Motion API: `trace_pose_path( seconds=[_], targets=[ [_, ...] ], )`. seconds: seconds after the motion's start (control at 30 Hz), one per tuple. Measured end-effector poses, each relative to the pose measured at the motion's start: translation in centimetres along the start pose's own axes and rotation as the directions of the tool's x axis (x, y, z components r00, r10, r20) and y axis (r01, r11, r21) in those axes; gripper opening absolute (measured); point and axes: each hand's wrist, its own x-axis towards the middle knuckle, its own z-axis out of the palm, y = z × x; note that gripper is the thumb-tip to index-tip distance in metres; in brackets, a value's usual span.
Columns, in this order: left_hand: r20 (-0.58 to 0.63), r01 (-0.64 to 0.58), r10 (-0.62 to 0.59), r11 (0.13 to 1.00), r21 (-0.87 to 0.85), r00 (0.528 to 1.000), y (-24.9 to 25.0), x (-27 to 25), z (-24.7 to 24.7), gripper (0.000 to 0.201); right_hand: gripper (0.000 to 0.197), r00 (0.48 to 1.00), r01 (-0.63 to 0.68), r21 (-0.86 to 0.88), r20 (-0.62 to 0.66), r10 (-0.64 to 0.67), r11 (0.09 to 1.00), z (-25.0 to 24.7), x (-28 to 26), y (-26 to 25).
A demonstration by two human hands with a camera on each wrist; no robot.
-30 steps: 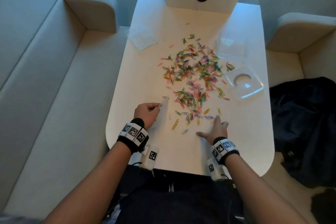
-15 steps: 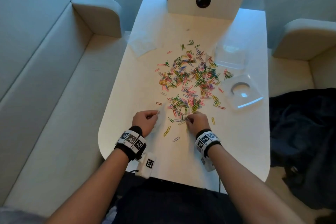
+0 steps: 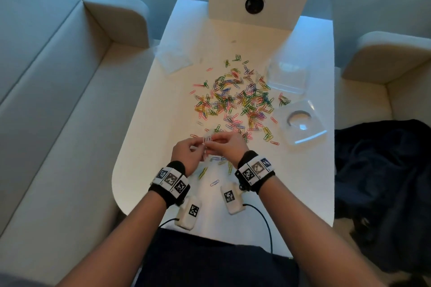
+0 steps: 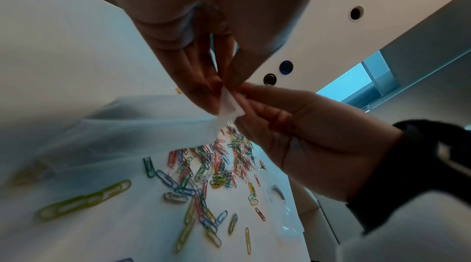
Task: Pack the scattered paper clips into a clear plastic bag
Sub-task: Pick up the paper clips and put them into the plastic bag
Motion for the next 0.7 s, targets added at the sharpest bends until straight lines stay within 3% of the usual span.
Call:
trace_pose_path(
  seconds=[0.07,0.17,0.23,0.27,0.37,0.4,0.47,0.53,0.6,0.7],
  targets=[
    [-0.018,0.003,-0.003,1.0,-0.001,1.0,0.0,0.1,-0.3,0.018,0.016,0.997,0.038,-0.298,-0.057,-0.057,0.954,0.7,0.1,0.1],
    [0.008,-0.027,0.027,0.999,0.031,1.0,0.0,0.3,-0.7,0.021,0.021,0.995,0.081,-0.714,0.012,-0.103,0.696,1.5,0.0,-0.9],
    [0.025,-0.05,0.048,0.998,0.047,0.999,0.1,0.5,-1.0,0.022,0.028,0.994,0.104,-0.822,0.073,-0.077,0.56,1.9,-0.1,-1.9],
    [0.026,-0.047,0.046,0.998,0.044,0.999,0.1,0.7,-1.2,0.023,0.03,0.994,0.111,-0.814,0.078,-0.082,0.57,1.9,-0.1,-2.3],
    [0.01,-0.035,0.035,0.998,0.043,0.999,0.4,1.6,-2.4,0.024,0.024,0.983,0.161,-0.563,0.021,-0.181,0.811,1.0,-0.1,-2.6],
    [0.001,-0.032,0.032,0.998,0.047,0.999,0.4,2.0,-2.9,0.023,0.02,0.977,0.168,-0.502,-0.029,-0.21,0.848,0.3,0.0,-2.5],
    [-0.008,-0.021,0.021,0.999,0.029,1.0,0.4,2.7,-3.8,0.023,0.02,0.956,0.111,-0.58,-0.158,-0.245,0.807,-2.1,1.1,-1.7],
    [-0.001,0.006,-0.006,1.0,-0.009,1.0,0.4,3.1,-4.6,0.024,0.052,0.949,-0.119,-0.8,-0.266,-0.17,0.588,-5.4,2.4,0.2],
    [-0.005,0.017,-0.018,0.999,-0.046,1.0,0.6,3.5,-5.3,0.027,0.095,0.947,-0.269,-0.877,-0.316,-0.057,0.399,-7.4,3.2,2.3],
    [-0.034,0.02,-0.022,0.997,-0.076,0.999,0.8,3.9,-6.1,0.028,0.116,0.962,-0.255,-0.915,-0.272,-0.012,0.313,-7.1,3.5,4.6]
  ],
)
